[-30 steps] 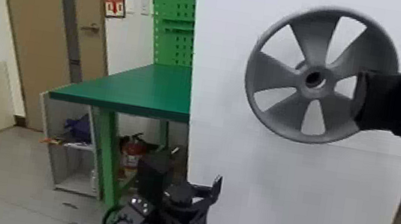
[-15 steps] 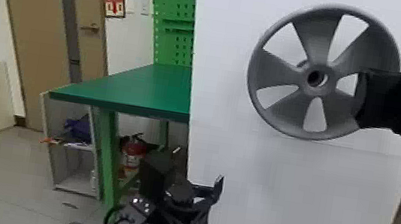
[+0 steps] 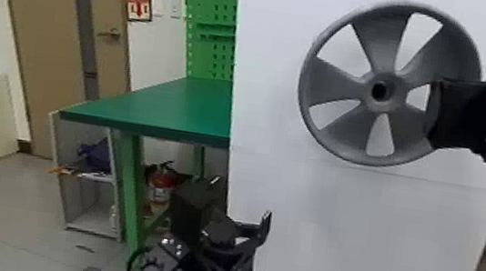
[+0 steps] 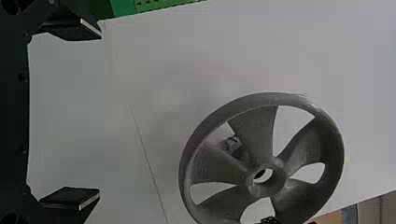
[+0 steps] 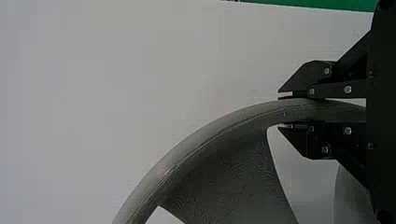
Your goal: Hold the wheel and insert it
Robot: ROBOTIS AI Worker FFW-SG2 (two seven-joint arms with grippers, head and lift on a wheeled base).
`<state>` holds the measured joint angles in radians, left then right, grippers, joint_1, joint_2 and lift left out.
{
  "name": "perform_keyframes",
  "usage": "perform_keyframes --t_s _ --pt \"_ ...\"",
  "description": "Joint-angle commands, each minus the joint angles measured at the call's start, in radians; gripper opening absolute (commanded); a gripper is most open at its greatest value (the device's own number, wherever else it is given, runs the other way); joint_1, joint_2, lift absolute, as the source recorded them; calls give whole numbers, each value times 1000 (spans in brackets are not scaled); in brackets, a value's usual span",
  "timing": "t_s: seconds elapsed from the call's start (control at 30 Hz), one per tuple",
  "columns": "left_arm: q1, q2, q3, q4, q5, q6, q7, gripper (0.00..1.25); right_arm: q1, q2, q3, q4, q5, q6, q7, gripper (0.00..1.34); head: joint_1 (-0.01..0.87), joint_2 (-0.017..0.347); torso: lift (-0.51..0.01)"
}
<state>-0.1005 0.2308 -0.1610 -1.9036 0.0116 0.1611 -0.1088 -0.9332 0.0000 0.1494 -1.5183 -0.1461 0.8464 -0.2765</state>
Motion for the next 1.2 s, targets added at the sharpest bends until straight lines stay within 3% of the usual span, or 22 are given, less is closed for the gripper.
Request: perform_keyframes --t_s 0.0,0.4,1.17 --pt "-1 1 0 0 1 0 1 1147 -4 1 6 21 0 -1 0 144 344 325 -443" --pt "-4 1 -2 0 1 0 1 1147 -9 1 29 36 13 -26 5 144 344 325 -443" --pt "-19 12 -19 8 10 0 6 1147 -27 1 -21 99 51 -70 3 144 344 325 -443"
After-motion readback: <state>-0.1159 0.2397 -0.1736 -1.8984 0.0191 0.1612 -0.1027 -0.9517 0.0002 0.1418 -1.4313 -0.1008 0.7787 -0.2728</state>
